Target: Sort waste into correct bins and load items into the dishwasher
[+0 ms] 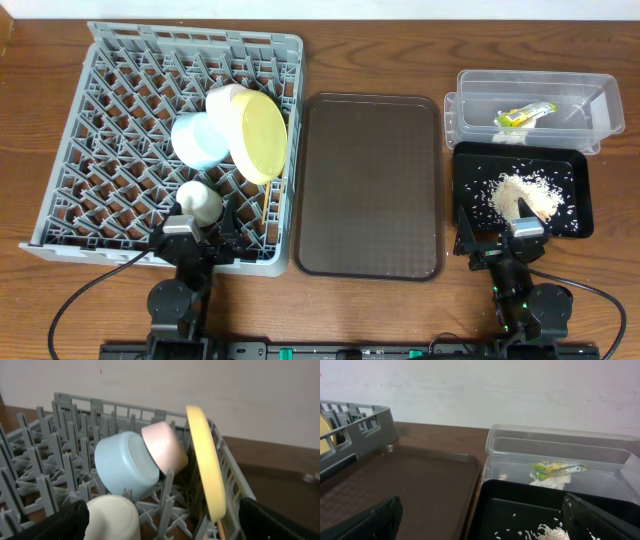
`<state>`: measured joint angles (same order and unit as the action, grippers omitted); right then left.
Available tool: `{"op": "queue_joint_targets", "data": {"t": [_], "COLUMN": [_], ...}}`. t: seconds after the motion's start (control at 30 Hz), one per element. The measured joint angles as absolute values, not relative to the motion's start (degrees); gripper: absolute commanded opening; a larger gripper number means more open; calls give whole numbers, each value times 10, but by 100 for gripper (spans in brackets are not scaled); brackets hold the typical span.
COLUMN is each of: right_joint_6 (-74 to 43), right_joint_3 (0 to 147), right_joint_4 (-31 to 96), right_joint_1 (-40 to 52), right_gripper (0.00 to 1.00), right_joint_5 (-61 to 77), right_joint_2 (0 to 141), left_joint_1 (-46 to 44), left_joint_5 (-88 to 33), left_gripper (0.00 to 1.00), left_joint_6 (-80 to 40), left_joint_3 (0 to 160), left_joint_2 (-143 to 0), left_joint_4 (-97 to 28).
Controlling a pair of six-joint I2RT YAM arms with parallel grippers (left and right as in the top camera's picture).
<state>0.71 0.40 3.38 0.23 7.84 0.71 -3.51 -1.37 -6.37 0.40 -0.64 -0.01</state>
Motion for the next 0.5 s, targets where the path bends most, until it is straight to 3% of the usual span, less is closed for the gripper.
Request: {"op": "queue_joint_targets", "data": {"t": [0.5], "right_joint_6": [7], "right_joint_3": [4], "right_joint_4": [34], "right_joint_1": [2], "right_gripper": [99], "right_joint_5": [78], "right_joint_2": [7], "left_joint_1": [-35], "left_joint_5": [-15], "left_gripper": [96], "left_joint_6": [-59], "left_joint_3": [9], "left_joint_2": [-6], "left_joint_4": [-13]}}
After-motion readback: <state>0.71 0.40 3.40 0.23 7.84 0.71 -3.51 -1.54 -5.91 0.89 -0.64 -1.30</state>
